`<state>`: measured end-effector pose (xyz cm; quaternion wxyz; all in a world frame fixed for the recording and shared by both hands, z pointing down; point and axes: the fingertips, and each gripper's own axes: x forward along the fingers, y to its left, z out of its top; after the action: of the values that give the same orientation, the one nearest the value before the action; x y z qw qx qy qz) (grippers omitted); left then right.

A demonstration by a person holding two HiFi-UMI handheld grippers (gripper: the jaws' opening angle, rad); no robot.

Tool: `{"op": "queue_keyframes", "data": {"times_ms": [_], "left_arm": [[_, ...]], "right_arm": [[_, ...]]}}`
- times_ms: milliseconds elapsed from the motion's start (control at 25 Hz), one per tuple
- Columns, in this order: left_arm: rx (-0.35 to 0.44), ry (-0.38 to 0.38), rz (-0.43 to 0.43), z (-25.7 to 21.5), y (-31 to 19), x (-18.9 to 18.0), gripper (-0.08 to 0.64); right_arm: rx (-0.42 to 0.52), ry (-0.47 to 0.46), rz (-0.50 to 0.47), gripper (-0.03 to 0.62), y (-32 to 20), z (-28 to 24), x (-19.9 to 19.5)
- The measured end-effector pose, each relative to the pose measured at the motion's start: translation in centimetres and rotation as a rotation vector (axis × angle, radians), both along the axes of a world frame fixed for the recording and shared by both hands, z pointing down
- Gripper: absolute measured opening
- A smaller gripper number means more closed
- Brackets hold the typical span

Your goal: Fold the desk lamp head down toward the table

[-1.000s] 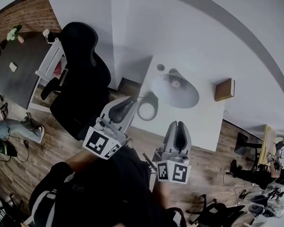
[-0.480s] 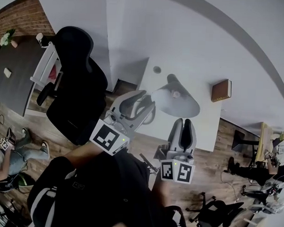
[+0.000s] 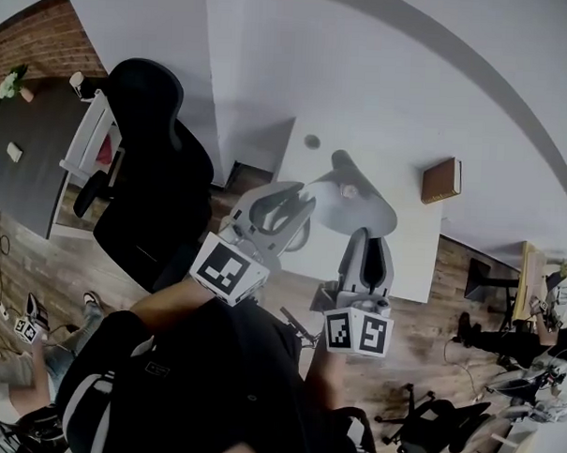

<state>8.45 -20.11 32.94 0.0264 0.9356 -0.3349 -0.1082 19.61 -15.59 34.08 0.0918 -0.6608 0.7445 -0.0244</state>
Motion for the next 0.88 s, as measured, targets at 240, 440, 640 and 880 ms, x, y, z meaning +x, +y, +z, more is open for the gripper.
{"op": "queue_keyframes", "data": {"times_ms": [240, 440, 640, 880], "left_arm": [[-0.021, 0.015, 0.017, 0.1, 0.2, 0.0, 0.075], [-0.041, 0.018, 0.027, 0.9, 0.8, 0.0, 0.067], [-0.05, 0.014, 0.024, 1.7, 1.3, -0.3, 0.058], [-0.056, 0.001, 0.025, 3.1, 1.8, -0.8, 0.048]], "right_arm": [[0.002, -0.023, -0.024, 0.04, -0.1, 0.0, -0.5], [-0.009, -0.036, -0.021, 0.046, 0.5, 1.0, -0.3], [-0.022, -0.037, -0.027, 0.041, 1.0, 1.7, -0.5], [-0.036, -0.049, -0.032, 0.034, 1.5, 3.2, -0.8]]}}
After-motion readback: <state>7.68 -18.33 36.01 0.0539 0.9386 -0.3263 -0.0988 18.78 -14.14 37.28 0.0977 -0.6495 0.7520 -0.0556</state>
